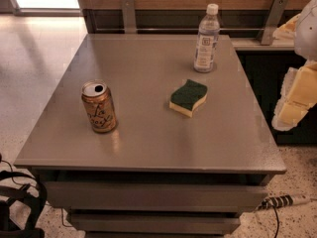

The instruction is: Knock blue plastic bottle over

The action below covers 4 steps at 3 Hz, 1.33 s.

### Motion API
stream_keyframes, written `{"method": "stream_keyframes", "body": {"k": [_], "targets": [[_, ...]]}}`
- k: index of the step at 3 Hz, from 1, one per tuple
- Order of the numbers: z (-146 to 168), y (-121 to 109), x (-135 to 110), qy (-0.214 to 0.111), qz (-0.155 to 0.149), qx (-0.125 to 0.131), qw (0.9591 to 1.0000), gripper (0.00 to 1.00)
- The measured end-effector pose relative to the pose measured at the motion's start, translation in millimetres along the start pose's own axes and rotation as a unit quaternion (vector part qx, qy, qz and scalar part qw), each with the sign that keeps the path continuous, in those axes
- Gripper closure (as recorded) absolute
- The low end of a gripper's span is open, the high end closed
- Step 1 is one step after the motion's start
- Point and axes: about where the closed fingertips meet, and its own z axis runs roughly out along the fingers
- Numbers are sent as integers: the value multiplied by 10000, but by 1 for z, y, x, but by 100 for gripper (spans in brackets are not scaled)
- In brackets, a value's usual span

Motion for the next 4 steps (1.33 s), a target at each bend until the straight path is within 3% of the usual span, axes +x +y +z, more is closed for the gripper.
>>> {"method": "stream_keyframes", "body": {"k": [2,3,4], "targets": [[0,-21,9,-220,193,137,9995,0],[7,-79,29,-946,613,522,9923,0],[20,-132,40,-1689,1271,857,9736,0]]}}
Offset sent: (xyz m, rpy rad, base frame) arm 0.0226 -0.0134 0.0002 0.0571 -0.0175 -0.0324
